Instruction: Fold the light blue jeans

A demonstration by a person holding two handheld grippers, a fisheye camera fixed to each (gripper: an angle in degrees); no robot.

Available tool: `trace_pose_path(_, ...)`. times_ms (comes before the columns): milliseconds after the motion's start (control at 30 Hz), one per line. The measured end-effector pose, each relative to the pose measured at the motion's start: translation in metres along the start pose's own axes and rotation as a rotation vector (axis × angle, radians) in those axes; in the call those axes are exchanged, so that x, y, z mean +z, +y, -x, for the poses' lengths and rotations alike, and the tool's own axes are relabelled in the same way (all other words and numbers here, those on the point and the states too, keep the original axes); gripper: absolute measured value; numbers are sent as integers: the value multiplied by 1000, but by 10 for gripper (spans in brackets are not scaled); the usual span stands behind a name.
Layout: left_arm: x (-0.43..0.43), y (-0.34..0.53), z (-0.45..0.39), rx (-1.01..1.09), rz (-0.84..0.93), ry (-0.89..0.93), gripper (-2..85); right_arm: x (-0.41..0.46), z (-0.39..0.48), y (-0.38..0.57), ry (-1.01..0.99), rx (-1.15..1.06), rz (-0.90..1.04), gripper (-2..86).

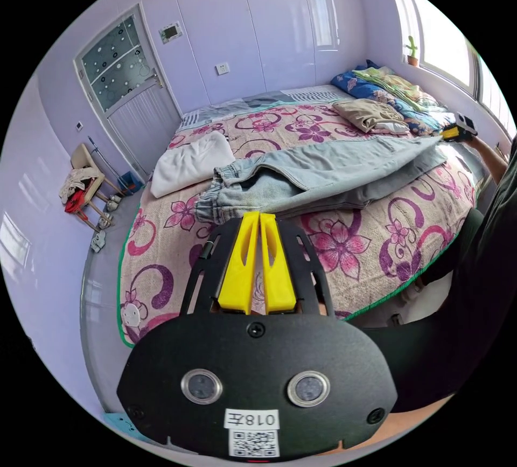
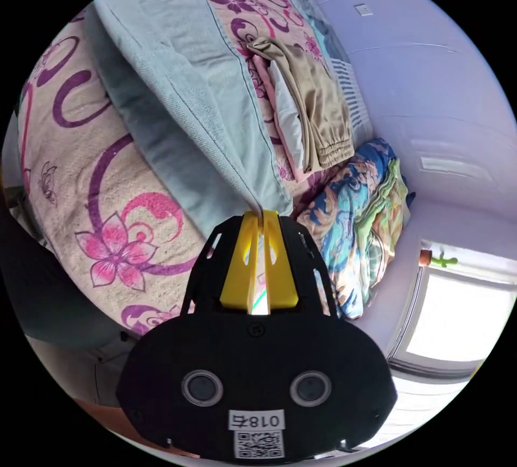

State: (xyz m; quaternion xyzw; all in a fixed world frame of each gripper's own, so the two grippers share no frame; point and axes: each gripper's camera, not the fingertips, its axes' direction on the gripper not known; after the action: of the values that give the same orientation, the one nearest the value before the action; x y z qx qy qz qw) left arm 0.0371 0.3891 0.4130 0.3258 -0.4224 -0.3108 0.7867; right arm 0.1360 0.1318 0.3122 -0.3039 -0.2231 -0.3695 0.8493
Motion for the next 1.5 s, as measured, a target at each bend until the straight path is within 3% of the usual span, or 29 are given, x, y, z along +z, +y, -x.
trace_pose_path(167,-32,46,24,-26,22,7,-10,-73,93,94,-24,147,-10,5)
trace_pose_path(367,-10,114,53,-89,96,72,-10,-76,208,143,-150,154,88,6)
trace_pose_path(467,-6,120,65,-79,92,92,-10,-81,231,154,-121,150,106,5)
trace_pose_path(600,-44,117,89,-53,-2,91,-10,-115,225,180,-132,207,35,5)
trace_pose_path(833,-20,163,118,-124,54,159,-10,-131,267,228,-223,170,24,5)
trace_pose_path(1000,-32,194,141,-197,-1,160,-10,-157,278,251,-225,136,29,5)
trace_pose_path(1067,-37,214,160,-303,-21,87,-10,-162,281,268,-250,159,31,7)
trace_pose_path(1233,-42,275,198,-540,-126,183,-9,-167,289,290,-265,115,46,27)
trace_pose_path(1400,-62,297,194,-599,-225,276,0,-190,258,336,-475,195,39,55)
trace_pose_path(1500,-62,294,189,-613,-284,329,42,-210,216,387,-654,442,-143,60)
